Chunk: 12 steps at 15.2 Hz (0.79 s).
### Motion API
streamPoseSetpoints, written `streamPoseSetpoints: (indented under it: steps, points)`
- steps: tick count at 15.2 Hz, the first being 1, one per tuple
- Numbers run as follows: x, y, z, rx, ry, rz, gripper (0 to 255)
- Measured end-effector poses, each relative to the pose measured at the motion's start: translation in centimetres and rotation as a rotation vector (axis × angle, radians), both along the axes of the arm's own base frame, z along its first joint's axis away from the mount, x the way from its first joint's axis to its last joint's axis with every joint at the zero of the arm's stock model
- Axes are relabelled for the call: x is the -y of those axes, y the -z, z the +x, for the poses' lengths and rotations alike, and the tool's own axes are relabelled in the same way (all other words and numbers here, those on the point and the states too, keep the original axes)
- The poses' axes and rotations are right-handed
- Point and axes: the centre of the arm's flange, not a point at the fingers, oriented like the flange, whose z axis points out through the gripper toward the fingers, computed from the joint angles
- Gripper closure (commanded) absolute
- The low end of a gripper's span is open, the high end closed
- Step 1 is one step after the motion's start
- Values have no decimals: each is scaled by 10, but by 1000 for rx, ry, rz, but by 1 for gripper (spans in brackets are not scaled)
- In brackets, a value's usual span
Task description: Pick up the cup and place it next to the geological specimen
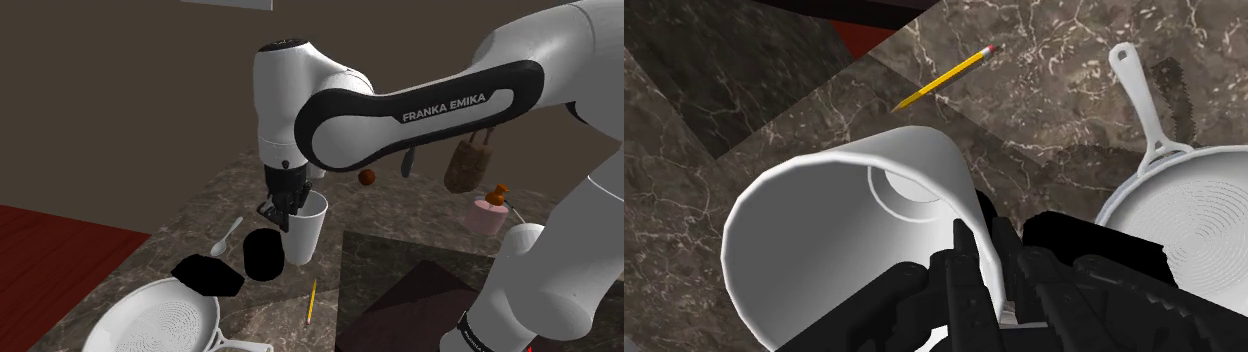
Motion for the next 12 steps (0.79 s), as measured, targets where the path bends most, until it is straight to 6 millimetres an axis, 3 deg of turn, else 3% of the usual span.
streamPoseSetpoints:
  steps: [12]
  points:
    - [0,64,-2,0,0,0,255]
